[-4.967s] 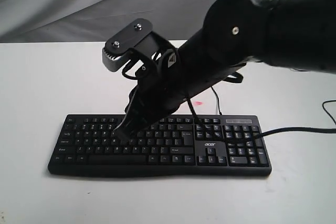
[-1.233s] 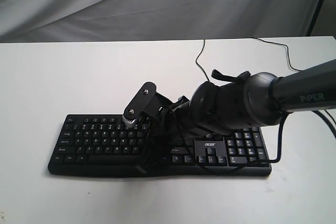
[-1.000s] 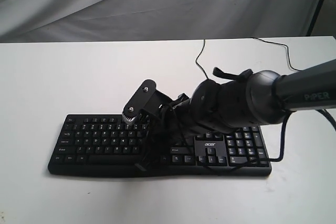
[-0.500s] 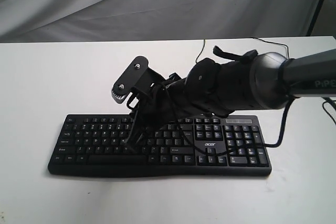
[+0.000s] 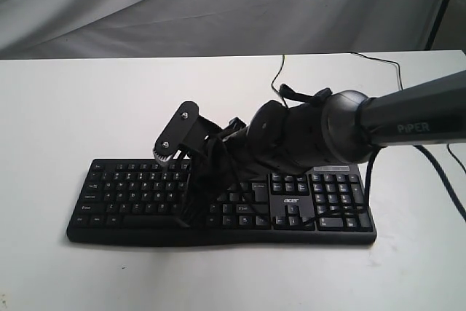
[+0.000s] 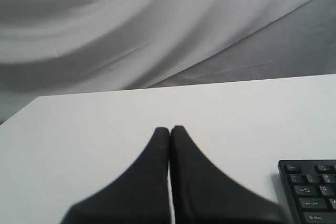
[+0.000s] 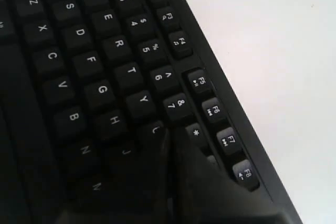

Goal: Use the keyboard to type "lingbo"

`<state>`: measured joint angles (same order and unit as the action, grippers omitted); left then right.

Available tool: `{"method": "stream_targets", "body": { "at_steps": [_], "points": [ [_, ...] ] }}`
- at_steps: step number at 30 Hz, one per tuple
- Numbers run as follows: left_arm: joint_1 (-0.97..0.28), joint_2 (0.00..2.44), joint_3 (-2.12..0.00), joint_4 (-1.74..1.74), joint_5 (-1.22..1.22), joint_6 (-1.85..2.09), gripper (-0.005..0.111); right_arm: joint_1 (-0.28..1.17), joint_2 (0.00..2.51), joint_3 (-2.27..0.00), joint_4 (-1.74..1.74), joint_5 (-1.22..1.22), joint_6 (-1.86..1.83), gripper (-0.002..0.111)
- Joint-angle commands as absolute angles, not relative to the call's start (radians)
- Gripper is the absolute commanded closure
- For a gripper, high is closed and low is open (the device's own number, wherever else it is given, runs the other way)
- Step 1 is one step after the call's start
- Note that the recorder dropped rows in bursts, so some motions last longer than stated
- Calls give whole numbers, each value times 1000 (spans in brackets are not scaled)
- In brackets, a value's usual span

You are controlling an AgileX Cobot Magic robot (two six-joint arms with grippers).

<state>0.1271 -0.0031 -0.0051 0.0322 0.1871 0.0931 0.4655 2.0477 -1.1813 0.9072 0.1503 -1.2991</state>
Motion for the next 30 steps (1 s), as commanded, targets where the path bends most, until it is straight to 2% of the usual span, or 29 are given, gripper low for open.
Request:
{"method": "stream_targets", "body": {
  "at_steps": [1, 30],
  "points": [
    [123, 0, 0, 32, 181, 90, 106, 469, 2051, -1189, 907, 136, -1318, 108],
    [123, 0, 0, 32, 181, 90, 106, 467, 2081, -1189, 907, 136, -1318, 108]
  ]
}}
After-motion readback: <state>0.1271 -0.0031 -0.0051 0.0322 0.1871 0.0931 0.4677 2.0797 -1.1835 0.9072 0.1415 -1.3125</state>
